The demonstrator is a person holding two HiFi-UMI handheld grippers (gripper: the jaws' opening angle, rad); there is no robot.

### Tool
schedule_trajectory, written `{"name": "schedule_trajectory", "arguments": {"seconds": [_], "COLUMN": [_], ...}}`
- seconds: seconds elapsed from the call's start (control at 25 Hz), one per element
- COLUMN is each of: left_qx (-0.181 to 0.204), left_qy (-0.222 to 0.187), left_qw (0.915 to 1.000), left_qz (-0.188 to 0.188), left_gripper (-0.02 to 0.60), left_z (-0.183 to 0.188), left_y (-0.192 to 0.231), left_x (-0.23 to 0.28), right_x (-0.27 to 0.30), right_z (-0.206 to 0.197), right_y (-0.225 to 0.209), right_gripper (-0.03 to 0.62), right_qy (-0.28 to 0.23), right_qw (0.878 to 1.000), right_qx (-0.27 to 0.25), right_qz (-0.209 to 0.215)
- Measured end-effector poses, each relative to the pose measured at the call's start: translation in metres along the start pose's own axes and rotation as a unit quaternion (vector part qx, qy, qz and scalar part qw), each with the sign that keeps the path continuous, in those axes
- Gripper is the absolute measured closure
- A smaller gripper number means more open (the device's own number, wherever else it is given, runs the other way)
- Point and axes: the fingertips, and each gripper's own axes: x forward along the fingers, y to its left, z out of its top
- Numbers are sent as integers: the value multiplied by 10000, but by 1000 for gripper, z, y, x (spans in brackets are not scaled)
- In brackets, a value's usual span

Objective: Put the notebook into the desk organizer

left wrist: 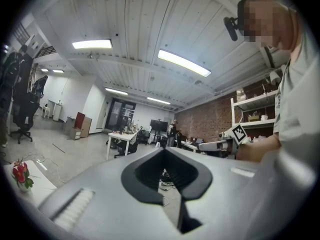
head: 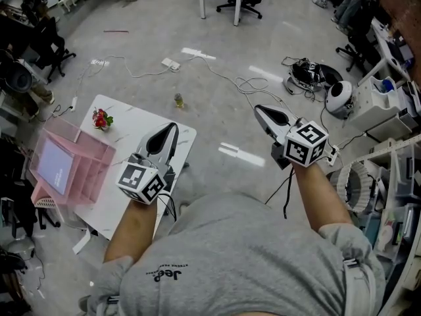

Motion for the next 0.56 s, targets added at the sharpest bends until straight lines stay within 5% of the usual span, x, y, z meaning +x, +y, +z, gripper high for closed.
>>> {"name": "schedule_trajectory", "arguments": {"seconds": [0.56], "left_qx": [12], "left_qy": [-19], "left_qw": [10000], "left_qz": [9], "left_gripper": [525], "left_z": [3], "left_y": [2], "left_x": [-1], "right_x": [5], "right_z": [1], "right_y": [-2], "right_gripper": [592], "right_qy": [89], "right_qw": [9998], "right_qx": [-161], "right_qz": [-21]}}
